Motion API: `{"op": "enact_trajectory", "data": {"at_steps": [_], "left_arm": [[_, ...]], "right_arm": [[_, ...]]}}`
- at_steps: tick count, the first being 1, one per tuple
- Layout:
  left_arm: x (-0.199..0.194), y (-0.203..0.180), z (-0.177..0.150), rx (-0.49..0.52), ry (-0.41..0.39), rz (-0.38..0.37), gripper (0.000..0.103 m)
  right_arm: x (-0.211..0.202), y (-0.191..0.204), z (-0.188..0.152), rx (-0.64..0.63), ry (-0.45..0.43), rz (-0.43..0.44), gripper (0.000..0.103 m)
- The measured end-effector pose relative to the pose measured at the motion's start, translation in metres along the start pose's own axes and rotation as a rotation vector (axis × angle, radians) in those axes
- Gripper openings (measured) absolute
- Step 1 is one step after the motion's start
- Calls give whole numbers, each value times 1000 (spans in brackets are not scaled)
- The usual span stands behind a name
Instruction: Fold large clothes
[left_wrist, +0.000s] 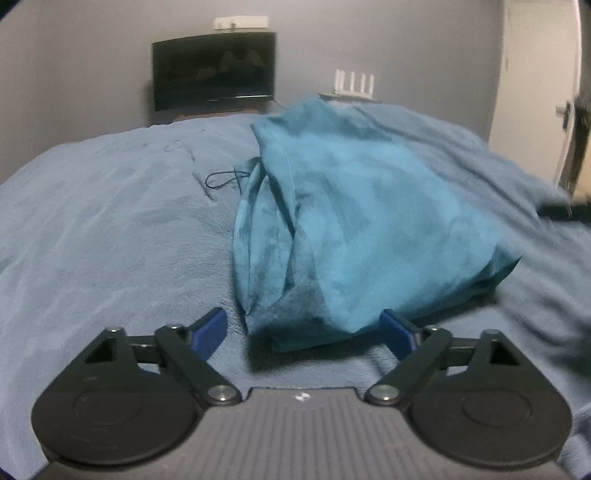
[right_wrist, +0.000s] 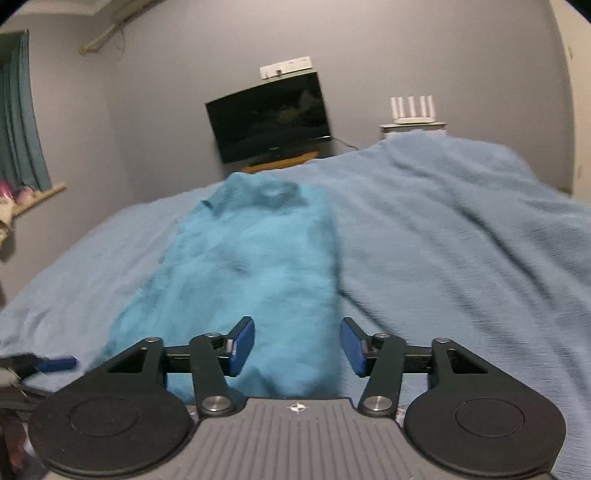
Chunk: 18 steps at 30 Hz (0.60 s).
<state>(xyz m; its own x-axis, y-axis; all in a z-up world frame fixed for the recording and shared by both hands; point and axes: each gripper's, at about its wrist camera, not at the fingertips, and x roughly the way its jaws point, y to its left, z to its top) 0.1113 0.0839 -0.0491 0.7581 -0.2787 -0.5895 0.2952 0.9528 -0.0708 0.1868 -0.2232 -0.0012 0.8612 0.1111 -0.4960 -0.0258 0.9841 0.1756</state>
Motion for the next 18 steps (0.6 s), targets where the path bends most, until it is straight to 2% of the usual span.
{"op": "enact_trajectory", "data": {"at_steps": [2, 6, 7, 9, 11, 13, 15, 18], "left_arm": [[-13, -4, -1, -49, -8, -12, 98], [-26, -26, -8, -93, 20, -30, 99], [-27, -34, -10, -85, 28, -27, 99], [-25, -51, -13, -39, 50, -16, 99], [-21, -68, -19, 46, 74, 16, 99], [-17, -78, -22, 109, 88, 48, 99], [-11, -79, -24, 119, 105, 61, 99], [3, -75, -27, 111, 154, 67, 99]], "right_arm": [[-15, 0, -10, -11, 29, -14, 72], [-27, 8, -29, -1, 99, 20, 78], [-27, 13, -30, -21, 100, 21, 80], [-24, 27, -35, -60, 96, 0, 93], [-18, 33, -45, -20, 113, -14, 100], [-9, 39, -56, 19, 148, -51, 102], [-4, 47, -64, 1, 155, -114, 103], [2, 57, -70, -38, 144, -109, 103]]}}
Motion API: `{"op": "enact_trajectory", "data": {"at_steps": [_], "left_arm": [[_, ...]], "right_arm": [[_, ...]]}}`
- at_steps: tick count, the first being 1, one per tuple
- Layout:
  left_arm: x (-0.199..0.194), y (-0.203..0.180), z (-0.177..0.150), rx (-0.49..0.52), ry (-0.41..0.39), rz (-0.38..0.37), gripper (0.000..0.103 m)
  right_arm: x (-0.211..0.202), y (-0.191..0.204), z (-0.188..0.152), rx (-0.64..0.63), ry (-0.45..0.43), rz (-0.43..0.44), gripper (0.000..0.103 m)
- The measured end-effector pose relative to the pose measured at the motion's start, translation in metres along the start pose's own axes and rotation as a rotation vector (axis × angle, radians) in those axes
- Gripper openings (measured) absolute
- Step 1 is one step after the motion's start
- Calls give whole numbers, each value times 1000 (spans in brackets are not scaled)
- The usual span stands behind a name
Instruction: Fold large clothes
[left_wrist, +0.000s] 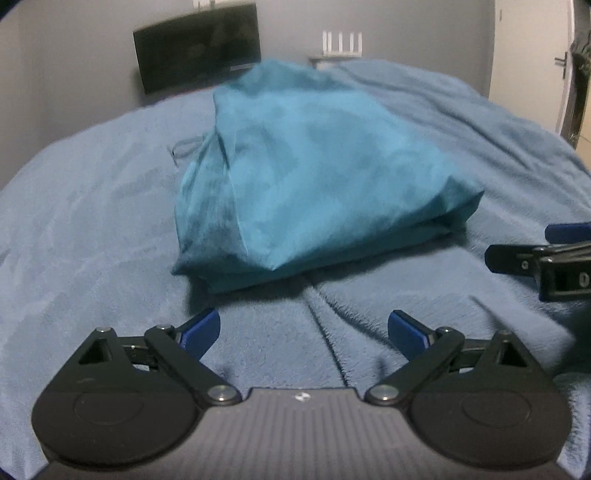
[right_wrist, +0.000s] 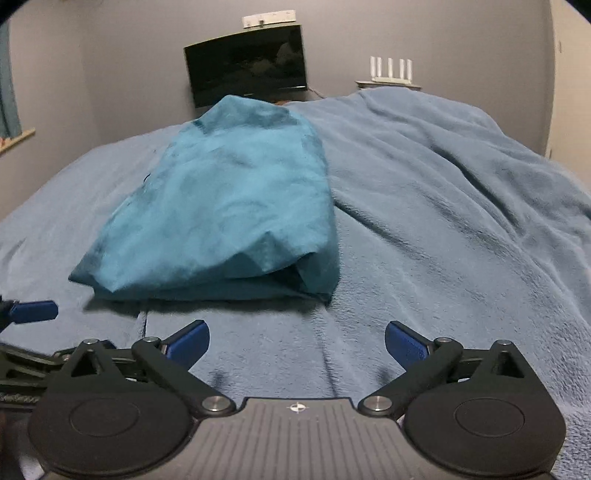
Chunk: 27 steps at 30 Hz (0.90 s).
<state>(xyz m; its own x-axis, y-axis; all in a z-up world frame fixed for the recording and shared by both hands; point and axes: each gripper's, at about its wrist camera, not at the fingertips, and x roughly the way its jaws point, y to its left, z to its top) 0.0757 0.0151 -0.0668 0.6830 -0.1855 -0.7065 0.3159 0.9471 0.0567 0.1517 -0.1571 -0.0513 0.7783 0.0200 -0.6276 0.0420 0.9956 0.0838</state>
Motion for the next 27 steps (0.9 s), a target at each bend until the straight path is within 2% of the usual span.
{"op": "enact_trajectory", "data": {"at_steps": [4, 6, 9, 12, 27], "left_arm": [[19, 7, 1, -7, 52, 29, 98], [26, 14, 1, -15, 66, 82, 98], [37, 30, 0, -64, 106, 94, 99], [50, 38, -3, -91, 177, 83, 99], [42, 29, -3, -51, 151, 94, 99]], "right_arm": [[14, 8, -4, -37, 22, -24, 103], [27, 8, -5, -39, 59, -56, 103], [44, 4, -9, -14, 125, -109, 103], [53, 1, -10, 2, 174, -103, 103], [51, -2, -12, 13, 172, -95, 103]]}}
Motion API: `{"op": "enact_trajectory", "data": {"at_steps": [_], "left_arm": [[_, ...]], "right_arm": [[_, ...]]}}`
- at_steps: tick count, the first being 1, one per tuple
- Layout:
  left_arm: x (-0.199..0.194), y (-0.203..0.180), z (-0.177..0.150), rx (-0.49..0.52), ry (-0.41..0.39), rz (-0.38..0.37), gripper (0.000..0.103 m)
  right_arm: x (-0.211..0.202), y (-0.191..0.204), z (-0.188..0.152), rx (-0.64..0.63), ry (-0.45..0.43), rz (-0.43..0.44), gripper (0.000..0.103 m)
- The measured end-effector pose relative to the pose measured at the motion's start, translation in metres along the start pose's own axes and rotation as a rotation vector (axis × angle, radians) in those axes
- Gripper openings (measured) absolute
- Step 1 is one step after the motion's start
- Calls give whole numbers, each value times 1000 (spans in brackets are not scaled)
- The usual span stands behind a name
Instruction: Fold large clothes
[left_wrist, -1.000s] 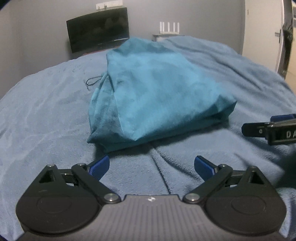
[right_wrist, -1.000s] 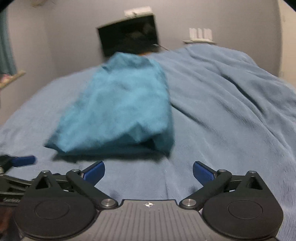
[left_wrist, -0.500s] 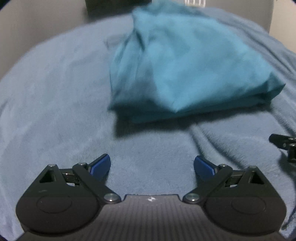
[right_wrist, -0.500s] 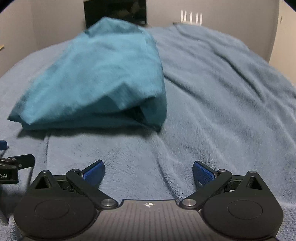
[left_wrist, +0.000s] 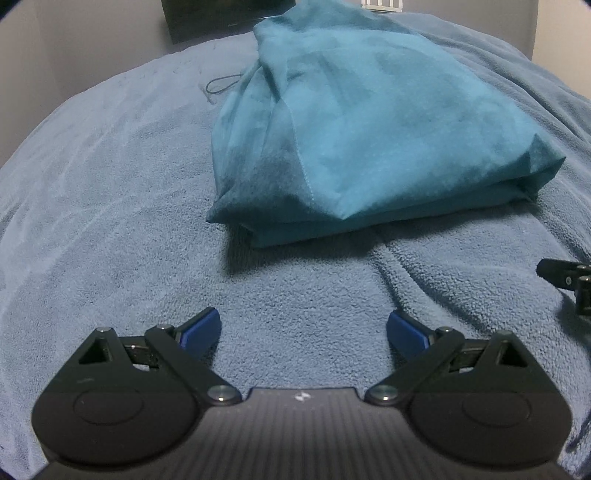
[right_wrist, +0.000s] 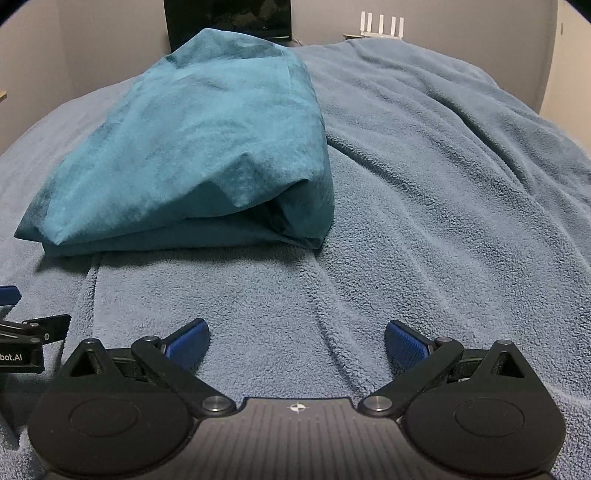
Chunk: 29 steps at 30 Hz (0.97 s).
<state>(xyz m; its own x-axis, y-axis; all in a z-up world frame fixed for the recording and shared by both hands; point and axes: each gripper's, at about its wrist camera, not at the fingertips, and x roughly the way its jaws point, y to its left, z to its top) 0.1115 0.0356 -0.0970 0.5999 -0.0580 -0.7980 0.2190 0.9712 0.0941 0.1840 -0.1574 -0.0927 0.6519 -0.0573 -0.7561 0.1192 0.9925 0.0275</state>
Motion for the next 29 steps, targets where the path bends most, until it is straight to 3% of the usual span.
{"op": "enact_trajectory", "data": {"at_steps": [17, 23, 29], "left_arm": [[1, 2, 1, 2, 0, -2, 98], [0, 1, -1, -2, -2, -53, 98], [4, 0, -1, 3, 10, -44, 98]], "right_arm": [[0, 0, 1, 1, 2, 0, 103], [0, -1, 1, 1, 2, 0, 103], [0, 0, 1, 2, 3, 1, 103]]}}
